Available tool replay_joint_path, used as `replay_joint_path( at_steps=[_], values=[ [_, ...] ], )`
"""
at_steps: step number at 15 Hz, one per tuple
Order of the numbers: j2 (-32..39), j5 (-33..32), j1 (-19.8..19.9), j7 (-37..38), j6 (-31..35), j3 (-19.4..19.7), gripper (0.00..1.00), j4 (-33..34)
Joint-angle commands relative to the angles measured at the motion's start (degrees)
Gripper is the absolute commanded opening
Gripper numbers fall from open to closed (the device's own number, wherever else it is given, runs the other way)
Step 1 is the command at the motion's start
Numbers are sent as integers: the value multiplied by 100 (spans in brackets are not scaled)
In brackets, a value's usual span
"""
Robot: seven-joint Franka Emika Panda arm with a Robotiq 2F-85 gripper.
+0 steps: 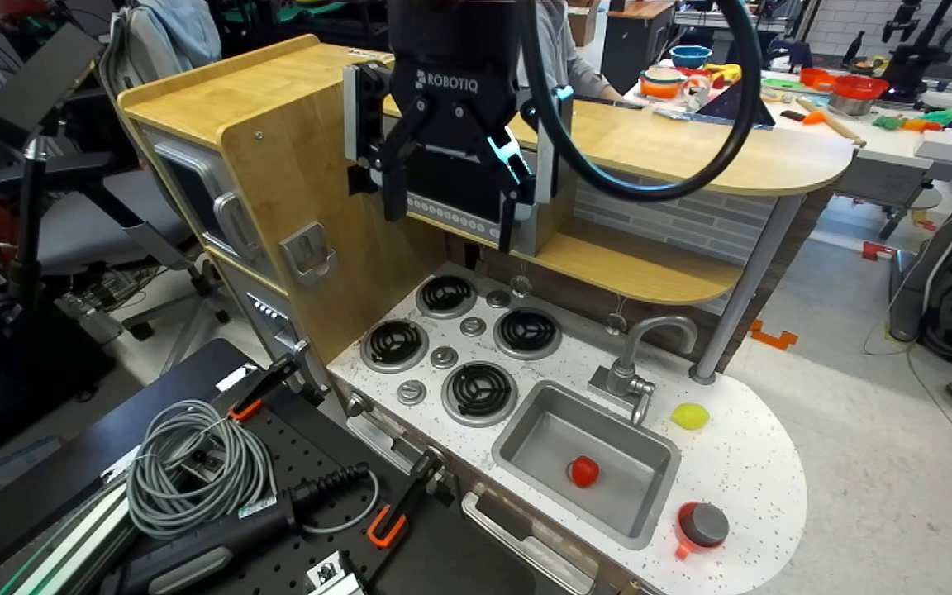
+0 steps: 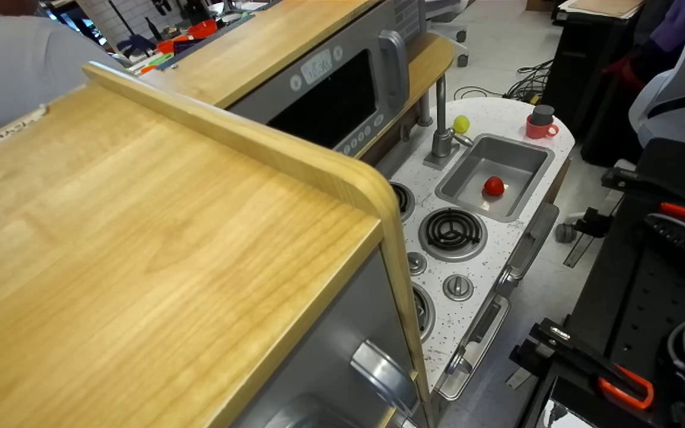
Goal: Remove the orange plush from the sink, put it on the stove, then put it back in the sink
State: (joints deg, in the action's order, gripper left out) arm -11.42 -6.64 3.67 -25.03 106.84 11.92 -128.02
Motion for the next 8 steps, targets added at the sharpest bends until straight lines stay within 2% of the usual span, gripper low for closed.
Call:
replay_joint_path(
  at_steps=[1,8],
  values=[
    [5,17,86,-13,-8,-83,100,7],
    [-18,-79,106,103,215,-108,100,-34]
  ],
)
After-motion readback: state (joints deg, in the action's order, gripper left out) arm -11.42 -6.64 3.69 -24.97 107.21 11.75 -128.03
